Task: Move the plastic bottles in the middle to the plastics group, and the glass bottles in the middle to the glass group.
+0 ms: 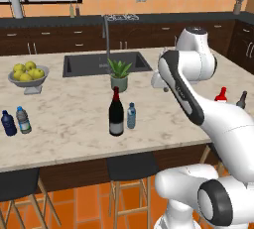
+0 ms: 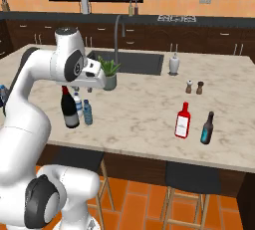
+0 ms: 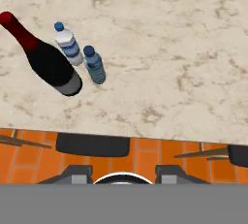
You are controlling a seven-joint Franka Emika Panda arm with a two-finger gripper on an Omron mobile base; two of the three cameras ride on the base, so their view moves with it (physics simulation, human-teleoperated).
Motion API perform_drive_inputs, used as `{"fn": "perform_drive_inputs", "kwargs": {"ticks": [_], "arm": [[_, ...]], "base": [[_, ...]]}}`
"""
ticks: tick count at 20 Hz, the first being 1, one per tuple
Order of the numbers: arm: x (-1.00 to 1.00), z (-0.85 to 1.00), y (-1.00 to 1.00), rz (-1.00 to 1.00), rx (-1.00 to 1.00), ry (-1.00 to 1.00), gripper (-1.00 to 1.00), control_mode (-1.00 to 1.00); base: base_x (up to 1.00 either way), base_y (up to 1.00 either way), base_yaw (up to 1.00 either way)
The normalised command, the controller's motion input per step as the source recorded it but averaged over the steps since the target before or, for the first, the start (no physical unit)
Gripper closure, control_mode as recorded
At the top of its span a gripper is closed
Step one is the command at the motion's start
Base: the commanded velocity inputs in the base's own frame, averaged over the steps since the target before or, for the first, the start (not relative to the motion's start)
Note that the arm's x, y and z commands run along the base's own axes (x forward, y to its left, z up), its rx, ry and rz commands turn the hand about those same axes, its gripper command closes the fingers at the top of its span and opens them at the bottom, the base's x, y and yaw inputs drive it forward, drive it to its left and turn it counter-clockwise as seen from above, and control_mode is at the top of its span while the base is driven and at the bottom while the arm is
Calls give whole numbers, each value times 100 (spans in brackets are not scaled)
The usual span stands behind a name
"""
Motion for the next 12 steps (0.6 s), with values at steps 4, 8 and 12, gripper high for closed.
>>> {"fn": "perform_drive_inputs", "kwargs": {"ticks": [4, 8, 12], "arm": [[-39, -2, 5, 4, -1, -5, -100, -100], [-16, -10, 28, 11, -7, -4, -100, -100], [-29, -26, 80, 8, -18, -11, -100, -100]], "base": [[0, 0, 0], [0, 0, 0], [0, 0, 0]]}}
